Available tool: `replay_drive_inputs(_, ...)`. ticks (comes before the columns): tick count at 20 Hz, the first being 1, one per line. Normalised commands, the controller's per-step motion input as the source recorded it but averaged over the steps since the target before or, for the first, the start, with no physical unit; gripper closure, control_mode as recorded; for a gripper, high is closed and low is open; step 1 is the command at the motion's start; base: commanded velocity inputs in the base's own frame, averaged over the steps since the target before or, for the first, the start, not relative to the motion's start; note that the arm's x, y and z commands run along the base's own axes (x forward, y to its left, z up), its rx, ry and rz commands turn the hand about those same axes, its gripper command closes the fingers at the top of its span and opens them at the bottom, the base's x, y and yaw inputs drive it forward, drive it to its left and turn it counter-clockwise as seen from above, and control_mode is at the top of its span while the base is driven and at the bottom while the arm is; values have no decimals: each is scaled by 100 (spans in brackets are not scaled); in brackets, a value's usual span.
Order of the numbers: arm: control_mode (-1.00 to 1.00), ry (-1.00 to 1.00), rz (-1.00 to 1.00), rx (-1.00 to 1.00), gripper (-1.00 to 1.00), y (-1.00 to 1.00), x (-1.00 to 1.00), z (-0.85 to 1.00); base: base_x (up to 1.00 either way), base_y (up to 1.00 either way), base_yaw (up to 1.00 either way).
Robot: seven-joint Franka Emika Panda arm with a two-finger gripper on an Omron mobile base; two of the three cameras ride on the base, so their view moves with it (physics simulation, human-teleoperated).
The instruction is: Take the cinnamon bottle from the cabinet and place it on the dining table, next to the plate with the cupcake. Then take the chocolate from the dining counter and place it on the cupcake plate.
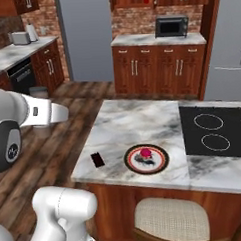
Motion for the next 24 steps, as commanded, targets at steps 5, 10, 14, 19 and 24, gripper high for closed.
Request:
replay_drive_inputs(5,100,0,0,0,100,0,0,0,73,-14,7)
replay_drive_inputs(10,100,0,0,0,100,0,0,0,55,-15,5)
replay_drive_inputs(14,-100,0,-3,1,100,-12,-1,-1,0,-17,0)
replay_drive_inputs(19,-100,1,-38,1,100,-59,38,-41,0,0,0)
replay_drive_inputs(24,-100,4,-53,0,100,-58,61,-61,0,0,0)
